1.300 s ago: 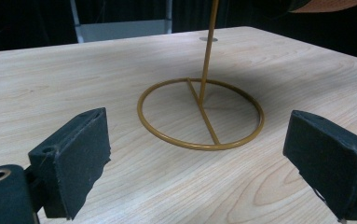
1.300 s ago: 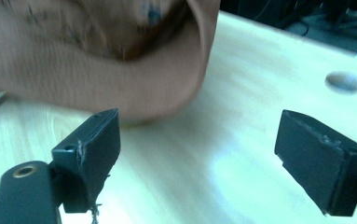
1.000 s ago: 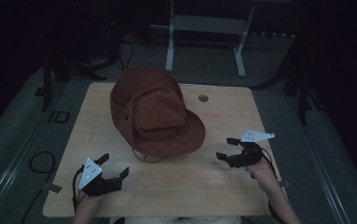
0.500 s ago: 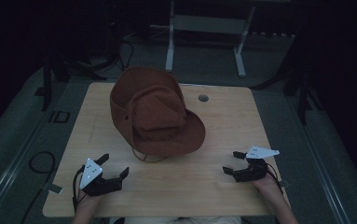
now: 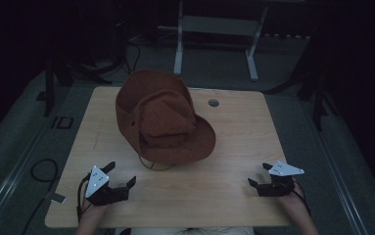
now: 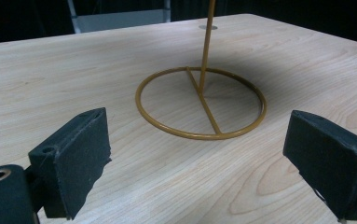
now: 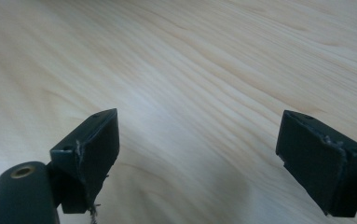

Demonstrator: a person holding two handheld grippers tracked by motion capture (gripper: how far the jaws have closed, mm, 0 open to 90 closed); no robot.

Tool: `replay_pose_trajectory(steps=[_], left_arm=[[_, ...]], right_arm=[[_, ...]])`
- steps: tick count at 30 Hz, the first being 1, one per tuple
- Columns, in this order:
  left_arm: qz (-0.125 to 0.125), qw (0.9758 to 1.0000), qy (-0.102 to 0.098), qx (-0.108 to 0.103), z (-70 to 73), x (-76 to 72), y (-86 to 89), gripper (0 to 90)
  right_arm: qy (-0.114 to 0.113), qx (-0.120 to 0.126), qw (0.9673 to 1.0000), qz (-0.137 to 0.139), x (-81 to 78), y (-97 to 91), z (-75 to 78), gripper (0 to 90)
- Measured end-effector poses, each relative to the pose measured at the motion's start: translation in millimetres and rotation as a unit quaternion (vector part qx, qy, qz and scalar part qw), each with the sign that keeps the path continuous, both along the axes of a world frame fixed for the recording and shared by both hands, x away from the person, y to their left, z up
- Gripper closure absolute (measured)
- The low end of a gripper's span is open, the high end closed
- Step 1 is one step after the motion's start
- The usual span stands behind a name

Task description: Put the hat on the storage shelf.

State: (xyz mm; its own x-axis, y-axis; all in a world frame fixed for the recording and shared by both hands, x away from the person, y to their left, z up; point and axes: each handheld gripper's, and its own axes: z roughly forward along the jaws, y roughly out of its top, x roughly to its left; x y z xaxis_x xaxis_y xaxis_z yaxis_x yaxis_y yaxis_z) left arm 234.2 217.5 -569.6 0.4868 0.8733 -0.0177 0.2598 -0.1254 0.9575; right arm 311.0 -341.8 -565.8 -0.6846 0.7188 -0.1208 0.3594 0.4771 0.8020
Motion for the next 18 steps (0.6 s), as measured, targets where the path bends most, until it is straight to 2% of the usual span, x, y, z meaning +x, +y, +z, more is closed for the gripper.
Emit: replay_pose_trajectory(steps=[5,10,18], left_arm=[[0.007,1.0000,0.000,0.004,-0.9,-0.1,2.9,7.9],[0.014,0.9999,0.002,0.008,-1.8,0.0,5.0,7.9],[0.013,0.9999,0.004,0.002,-2.2,0.0,5.5,7.9]], right_arm=[[-0.016,0.017,0.9987,-0.045,-0.2,-6.2,-0.1,12.3],[-0.033,0.016,0.9960,-0.081,-2.1,-6.2,-0.7,12.3],[-0.035,0.018,0.9934,-0.108,-0.1,-10.7,-3.5,12.3]])
